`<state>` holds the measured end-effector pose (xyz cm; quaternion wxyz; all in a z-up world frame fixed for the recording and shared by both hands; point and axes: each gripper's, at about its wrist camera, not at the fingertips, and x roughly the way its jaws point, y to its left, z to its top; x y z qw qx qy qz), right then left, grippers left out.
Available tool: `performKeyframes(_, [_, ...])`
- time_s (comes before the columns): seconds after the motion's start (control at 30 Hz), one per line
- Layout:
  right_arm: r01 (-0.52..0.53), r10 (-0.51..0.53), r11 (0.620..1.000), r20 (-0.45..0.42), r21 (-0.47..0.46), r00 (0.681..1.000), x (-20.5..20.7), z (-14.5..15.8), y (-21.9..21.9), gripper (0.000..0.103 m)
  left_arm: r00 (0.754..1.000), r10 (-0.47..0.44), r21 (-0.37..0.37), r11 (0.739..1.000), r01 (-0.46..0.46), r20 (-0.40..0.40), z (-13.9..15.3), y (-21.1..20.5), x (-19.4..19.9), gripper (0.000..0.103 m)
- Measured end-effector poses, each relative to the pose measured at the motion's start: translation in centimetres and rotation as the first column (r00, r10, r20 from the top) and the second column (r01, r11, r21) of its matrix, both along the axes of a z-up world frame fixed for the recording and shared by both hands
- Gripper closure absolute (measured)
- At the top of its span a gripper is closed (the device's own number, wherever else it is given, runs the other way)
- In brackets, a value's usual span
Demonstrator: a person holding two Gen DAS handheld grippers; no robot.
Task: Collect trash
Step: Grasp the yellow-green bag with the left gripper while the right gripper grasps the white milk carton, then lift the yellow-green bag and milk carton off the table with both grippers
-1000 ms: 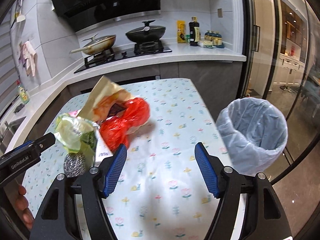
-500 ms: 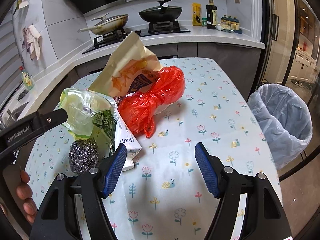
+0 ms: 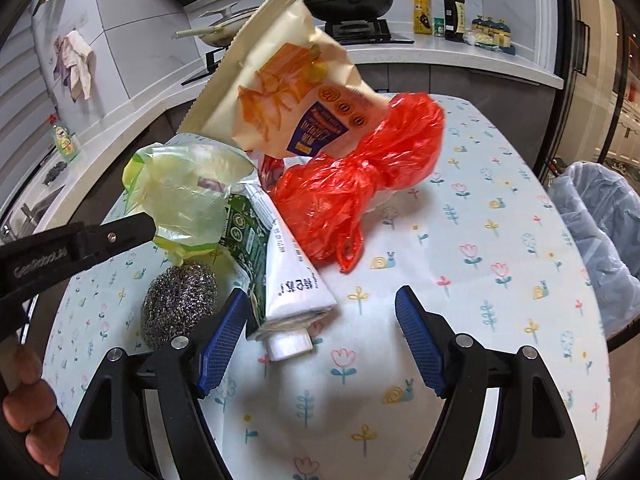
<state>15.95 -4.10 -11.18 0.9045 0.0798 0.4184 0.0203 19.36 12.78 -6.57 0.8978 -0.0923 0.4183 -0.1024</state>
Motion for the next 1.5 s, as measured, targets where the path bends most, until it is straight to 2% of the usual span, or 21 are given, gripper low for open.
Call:
performKeyframes(0.3, [-0.012,0.013,1.0,-0.02,0.028,1.0,2.2,-1.4,0.3,0.032,1.0,-0.002,-0.003,1.0,0.002,0.031,0.8,0.6,-0.3,0.095])
performKeyframes(0.4, [-0.032,0.033,0.998,-0.032,0.048,0.999,2.5,-1.6,0.6,0.051,0.999,0.006,0.0,1.0,-0.006,0.043,1.2,0.8,-0.7,0.096])
performKeyframes(0.43, [-0.034,0.036,0.998,-0.035,0.056,0.999,2.4,-1.6,0.7,0.054,0.999,0.009,0.0,1.0,-0.009,0.047,1.4,0.9,-0.8,0.096])
performKeyframes(0.53, [-0.037,0.038,0.997,-0.02,0.062,0.999,2.0,-1.3,1.0,0.055,0.998,0.017,0.007,1.0,-0.017,0.062,2.0,1.0,-1.3,0.097])
performKeyframes(0.77, [-0.025,0.02,0.997,0.056,0.079,0.998,-0.4,1.5,-0.1,0.055,0.996,0.026,-0.004,1.0,-0.026,0.089,3.6,1.2,-2.6,0.099])
performKeyframes(0.9, [-0.002,-0.002,0.998,0.077,0.06,0.997,-2.0,2.6,-1.3,0.055,0.995,0.015,-0.008,1.0,-0.014,0.096,4.4,1.0,-3.6,0.099])
performKeyframes(1.07, [0.025,-0.029,0.997,0.057,0.07,0.998,-4.6,2.8,-3.4,0.055,0.998,-0.04,-0.031,0.999,0.041,0.05,3.5,0.1,-4.9,0.099])
performKeyframes(1.13, [0.044,-0.048,0.996,0.045,0.084,0.998,-5.7,2.5,-4.3,0.055,0.998,-0.068,-0.037,0.997,0.068,0.016,2.4,-0.4,-5.4,0.093])
performKeyframes(1.2, [0.058,-0.062,0.994,0.031,0.096,0.998,-6.3,2.2,-5.0,0.055,0.997,-0.078,-0.032,0.996,0.078,-0.005,1.6,-1.0,-5.8,0.07])
performKeyframes(1.23, [0.064,-0.067,0.993,0.025,0.098,0.997,-6.6,2.0,-5.4,0.055,0.997,-0.072,-0.032,0.997,0.072,-0.01,1.3,-1.1,-5.9,0.052])
performKeyframes(1.27, [0.065,-0.068,0.993,0.02,0.097,0.998,-6.8,1.8,-5.5,0.055,0.998,-0.058,-0.032,0.998,0.057,-0.005,1.1,-1.1,-6.0,0.045])
performKeyframes(1.37, [0.065,-0.066,0.993,0.013,0.094,0.998,-7.4,1.2,-5.8,0.055,1.0,-0.022,-0.009,1.0,0.022,0.017,0.9,-1.4,-5.8,0.037])
performKeyframes(1.5, [0.063,-0.064,0.994,0.001,0.092,0.998,-7.4,0.6,-5.7,0.055,1.0,-0.025,-0.001,1.0,0.025,0.008,0.6,-2.2,-4.7,0.036])
